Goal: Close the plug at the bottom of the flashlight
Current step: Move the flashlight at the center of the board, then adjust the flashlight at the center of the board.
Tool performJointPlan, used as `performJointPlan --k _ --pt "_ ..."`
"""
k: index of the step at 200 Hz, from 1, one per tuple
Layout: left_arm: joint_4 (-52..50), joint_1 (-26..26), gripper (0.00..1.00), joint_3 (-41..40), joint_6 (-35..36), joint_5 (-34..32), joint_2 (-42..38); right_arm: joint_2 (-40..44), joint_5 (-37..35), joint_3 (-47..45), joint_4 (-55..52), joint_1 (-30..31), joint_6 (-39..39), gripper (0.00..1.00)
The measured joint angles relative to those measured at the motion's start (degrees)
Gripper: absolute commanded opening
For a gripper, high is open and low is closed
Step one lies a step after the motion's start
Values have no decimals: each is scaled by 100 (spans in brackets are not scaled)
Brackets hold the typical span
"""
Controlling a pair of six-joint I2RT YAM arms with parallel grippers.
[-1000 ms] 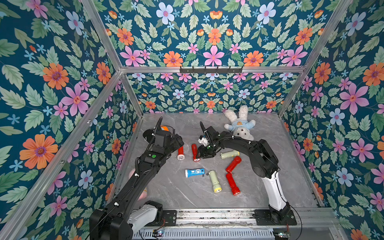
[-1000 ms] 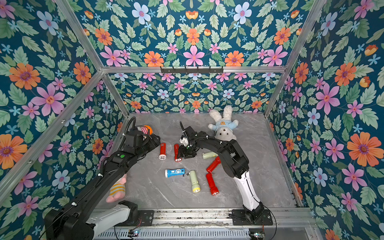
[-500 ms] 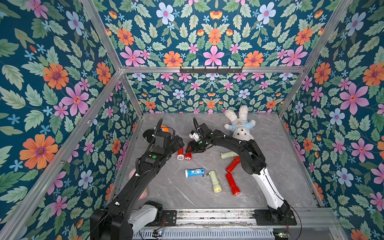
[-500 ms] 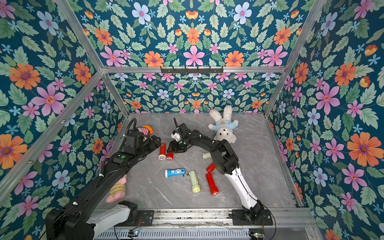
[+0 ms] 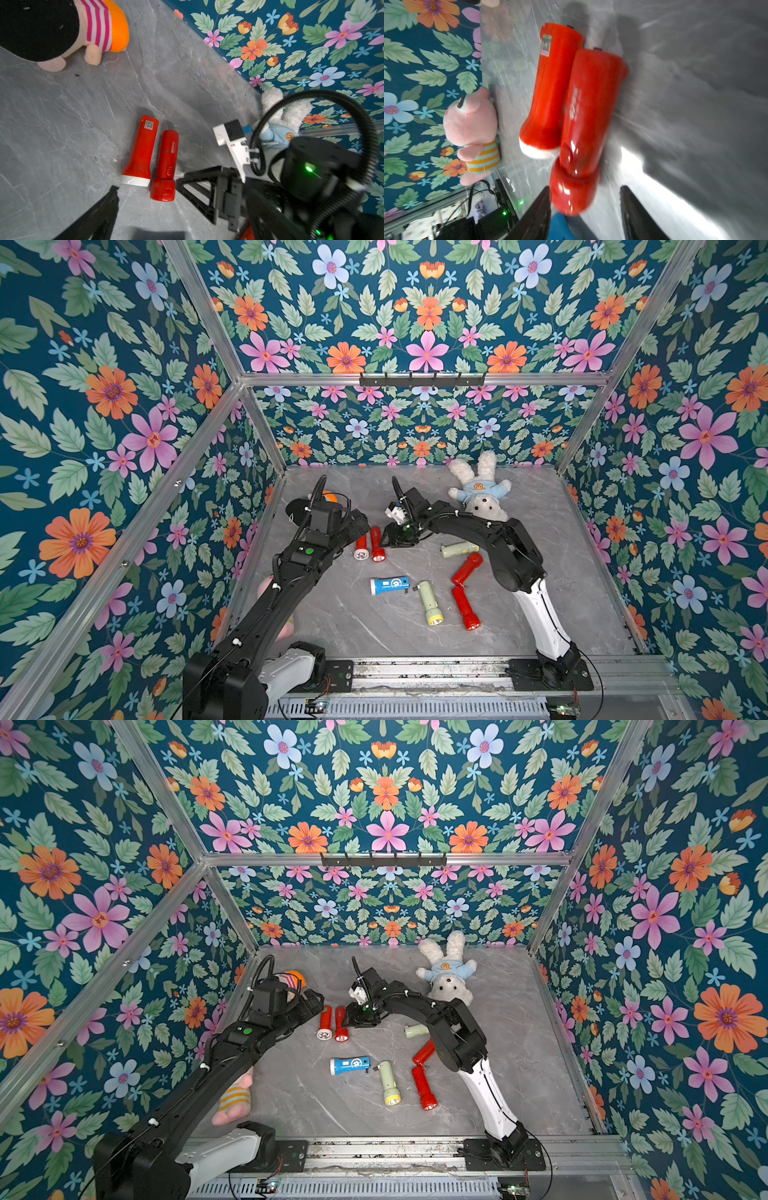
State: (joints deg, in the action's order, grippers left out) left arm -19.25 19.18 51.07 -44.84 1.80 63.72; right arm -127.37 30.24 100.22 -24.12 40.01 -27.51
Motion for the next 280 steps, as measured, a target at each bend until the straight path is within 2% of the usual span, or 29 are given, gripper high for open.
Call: performJointPlan --k 28,62,85,109,141,153,169,194,234,280 --pt "-2 -4 95 92 166 61 114 1587 -920 -1165 330 -33 356 60" --pt "-2 125 92 98 382 321 216 2868 -1926 -2380 409 -66 671 61" --pt "-13 564 93 70 472 323 415 3698 -2441 -3244 234 -254 660 60" --pt "-61 1145 93 385 595 282 999 4446 -2629 -4116 166 -813 431 59" --pt "138 1738 93 907 789 293 1777 5023 -2767 -4669 -92 -1366 212 58" --pt "229 1858 92 1132 914 334 2100 5117 -2728 -4782 -118 -1591 122 54" --pt "295 1934 91 1451 984 407 2570 5082 -2693 -4843 -190 -1862 37 54" --pt "398 1971 91 1755 1019 656 3189 4771 -2369 -4712 -179 -2076 22 60" --pt "800 2103 94 1611 695 1220 3432 4022 -2118 -4297 4 -2277 9 61" --pt "1338 2164 94 1427 234 1679 3698 3303 -1757 -3853 155 -2306 28 58"
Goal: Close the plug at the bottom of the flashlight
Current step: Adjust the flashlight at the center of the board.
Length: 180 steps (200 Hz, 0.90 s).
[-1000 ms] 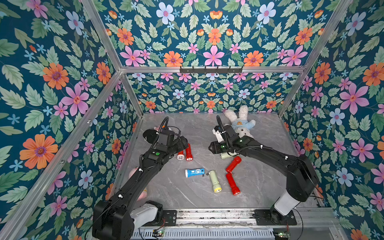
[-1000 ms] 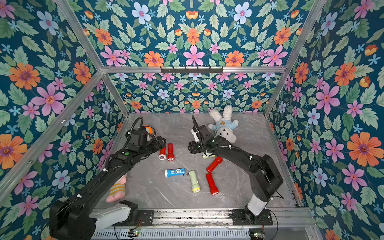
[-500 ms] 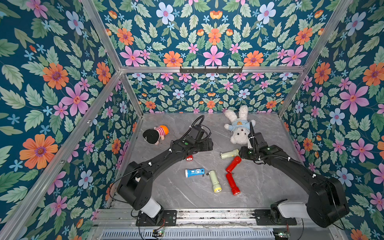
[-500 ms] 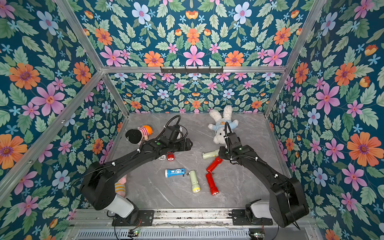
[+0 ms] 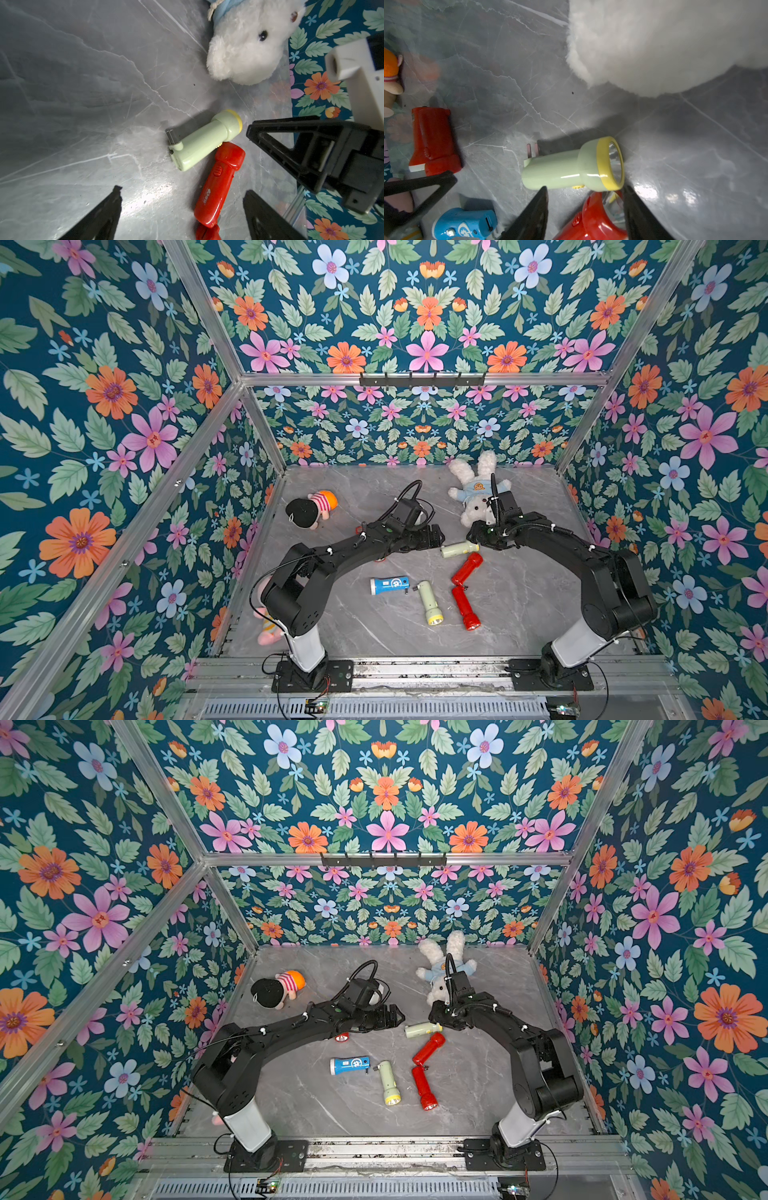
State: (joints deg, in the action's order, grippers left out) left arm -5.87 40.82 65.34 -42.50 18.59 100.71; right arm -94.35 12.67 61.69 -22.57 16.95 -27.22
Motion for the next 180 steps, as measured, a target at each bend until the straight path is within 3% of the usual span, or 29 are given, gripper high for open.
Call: performJointPlan --k 65,109,180 --pt "909 131 94 -605 -868 529 50 -334 293 -133 295 33 15 58" --pt "1657 267 95 -1080 -1473 579 238 -166 378 -413 361 378 -94 58" --pt "1657 114 96 -669 -1596 507 632 -214 553 -702 654 785 -326 57"
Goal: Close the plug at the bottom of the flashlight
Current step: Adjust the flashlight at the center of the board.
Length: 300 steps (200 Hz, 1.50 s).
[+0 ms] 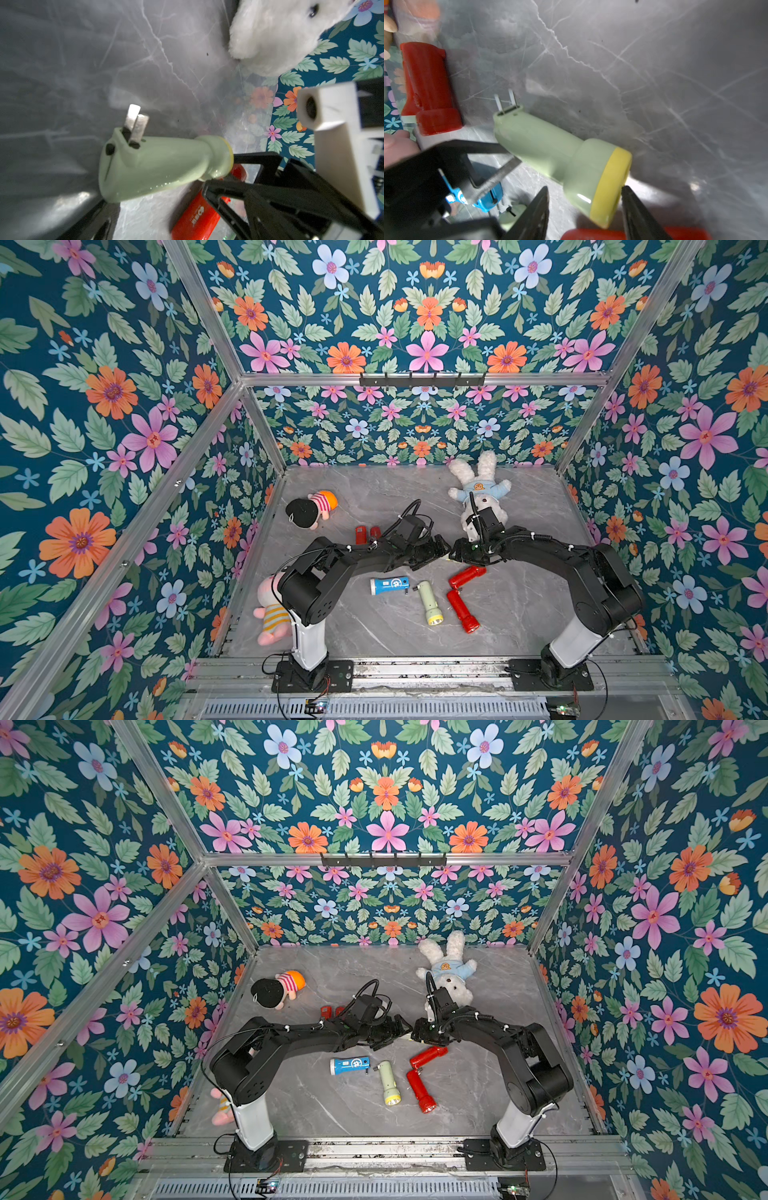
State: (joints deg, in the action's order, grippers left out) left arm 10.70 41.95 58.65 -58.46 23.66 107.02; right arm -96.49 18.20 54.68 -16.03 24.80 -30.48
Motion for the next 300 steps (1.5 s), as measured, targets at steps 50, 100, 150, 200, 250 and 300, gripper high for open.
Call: performJointPlan --k 50,100,150,200,250,300 --pt "-179 -365 96 544 146 -20 361 -85 212 26 177 109 -81 58" --pt "-514 -542 96 1102 330 -28 535 -407 525 295 389 236 -127 58" --pt "-789 -800 96 1519 529 -107 621 -529 800 553 605 595 -223 57" --pt "-1521 -863 96 1775 933 -328 297 780 625 328 472 564 -151 60" --pt "-2356 -608 96 1862 1169 -903 179 1950 -31 -101 24 -245 68 62" --pt "-2879 -361 95 2343 1178 -1469 721 2087 -492 -319 -216 -468 264 63"
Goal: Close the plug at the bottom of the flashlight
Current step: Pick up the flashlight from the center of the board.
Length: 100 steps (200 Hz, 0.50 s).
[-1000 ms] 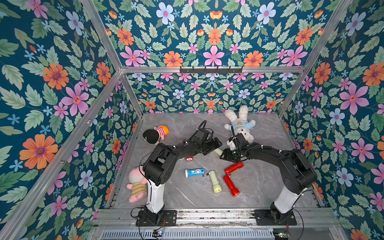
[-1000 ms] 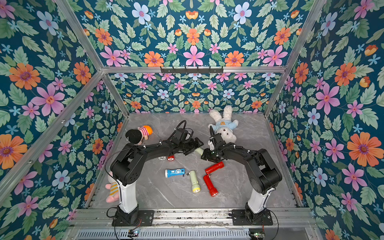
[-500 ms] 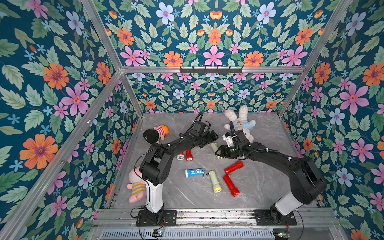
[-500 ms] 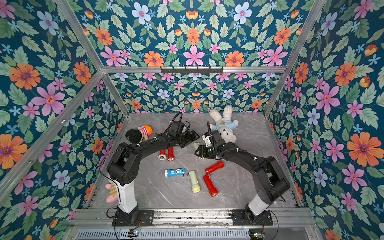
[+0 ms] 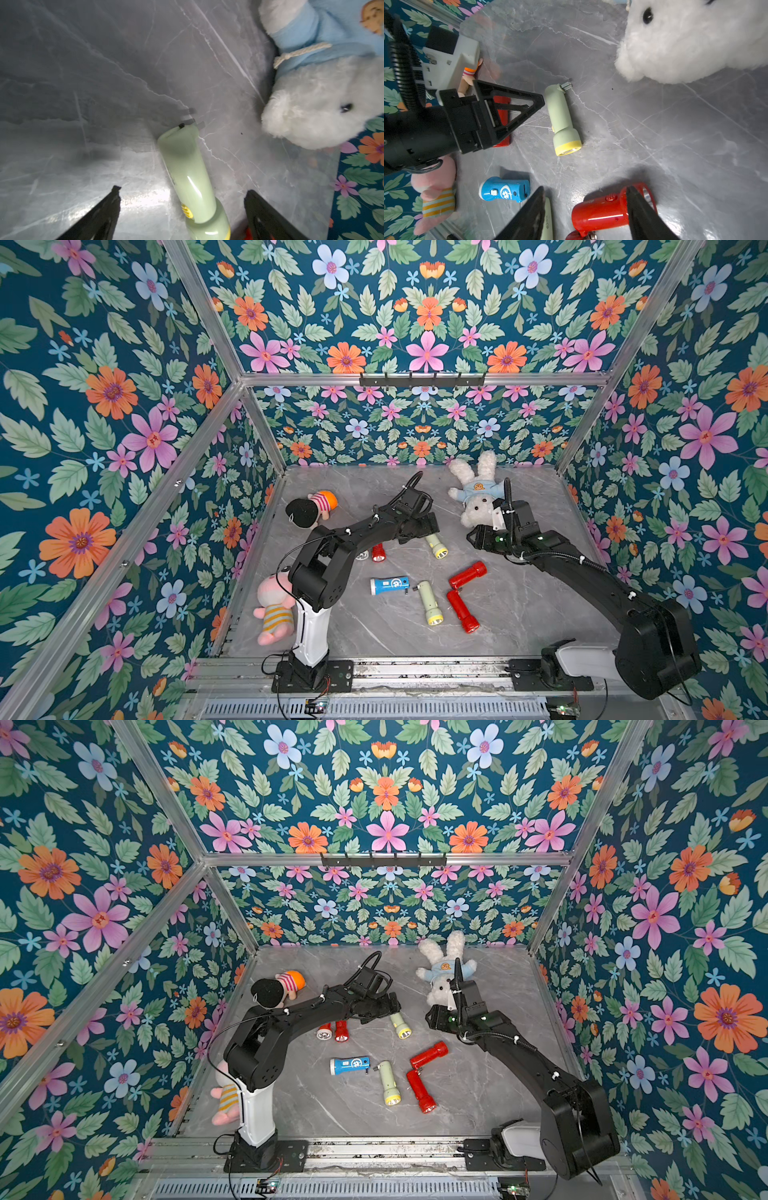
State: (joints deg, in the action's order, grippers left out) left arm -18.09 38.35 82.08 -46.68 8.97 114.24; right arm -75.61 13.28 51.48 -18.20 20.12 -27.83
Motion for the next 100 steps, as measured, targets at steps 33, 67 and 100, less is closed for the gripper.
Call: performJointPlan --k 33,67,100 --pt "-337 131 94 474 -116 -223 411 -92 -39 -76 59 -35 101 63" --pt "-599 245 89 964 -208 -313 815 -81 -44 -140 87 -44 103 64" --pt "-876 304 85 1351 -249 -396 1073 4 -149 -144 94 -59 109 65"
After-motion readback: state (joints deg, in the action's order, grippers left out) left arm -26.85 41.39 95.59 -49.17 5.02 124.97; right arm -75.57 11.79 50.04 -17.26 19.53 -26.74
